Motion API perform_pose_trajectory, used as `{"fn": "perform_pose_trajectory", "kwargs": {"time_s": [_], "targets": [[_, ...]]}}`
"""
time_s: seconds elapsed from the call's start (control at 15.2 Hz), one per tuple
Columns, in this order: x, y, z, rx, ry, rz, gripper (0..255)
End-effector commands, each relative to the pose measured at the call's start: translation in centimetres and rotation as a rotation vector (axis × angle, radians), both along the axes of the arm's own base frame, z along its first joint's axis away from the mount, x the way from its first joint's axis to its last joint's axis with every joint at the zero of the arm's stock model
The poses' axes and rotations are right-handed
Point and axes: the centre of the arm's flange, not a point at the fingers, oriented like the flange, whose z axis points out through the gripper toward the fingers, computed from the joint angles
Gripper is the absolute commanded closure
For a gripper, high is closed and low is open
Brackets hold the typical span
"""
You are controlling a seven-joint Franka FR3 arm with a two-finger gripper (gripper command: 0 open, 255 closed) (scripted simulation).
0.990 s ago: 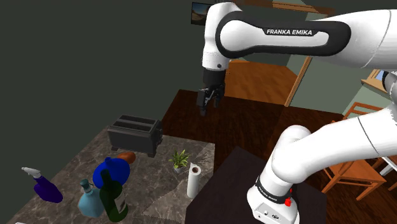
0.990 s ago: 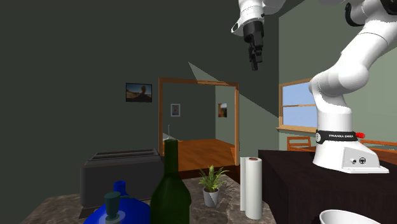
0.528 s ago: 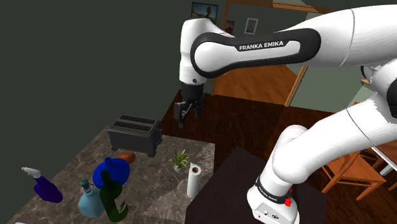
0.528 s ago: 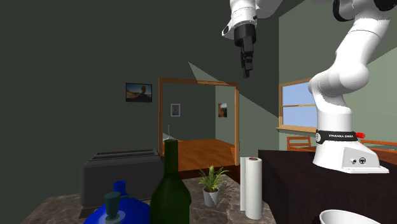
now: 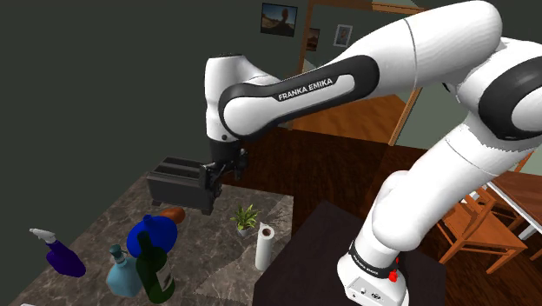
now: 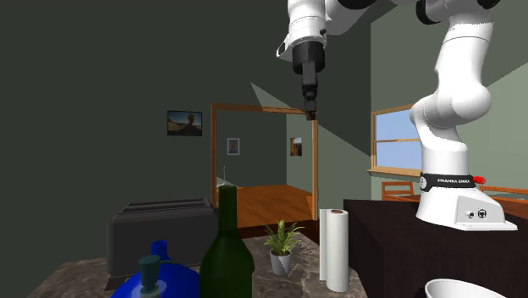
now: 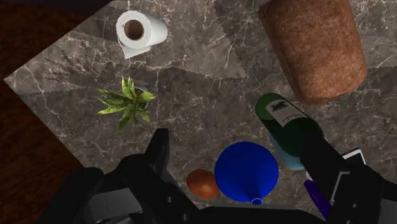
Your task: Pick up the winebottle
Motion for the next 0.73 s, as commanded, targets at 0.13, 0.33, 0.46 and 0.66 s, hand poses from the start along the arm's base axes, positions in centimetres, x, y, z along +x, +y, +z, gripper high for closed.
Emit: {"fn": "perform_pose_trajectory", "kwargs": {"time_s": [0.13, 0.33, 0.46, 0.66], "targets": [[2.6, 3.8, -2.7, 0.001, -0.013, -0.010, 0], [4.4, 6.6, -4.6, 0.000, -0.023, -0.017, 0], [5.7, 8.5, -5.9, -0.001, -0.029, -0.021, 0], [7.7, 11.2, -7.8, -0.002, -0.039, -0.028, 0]]}}
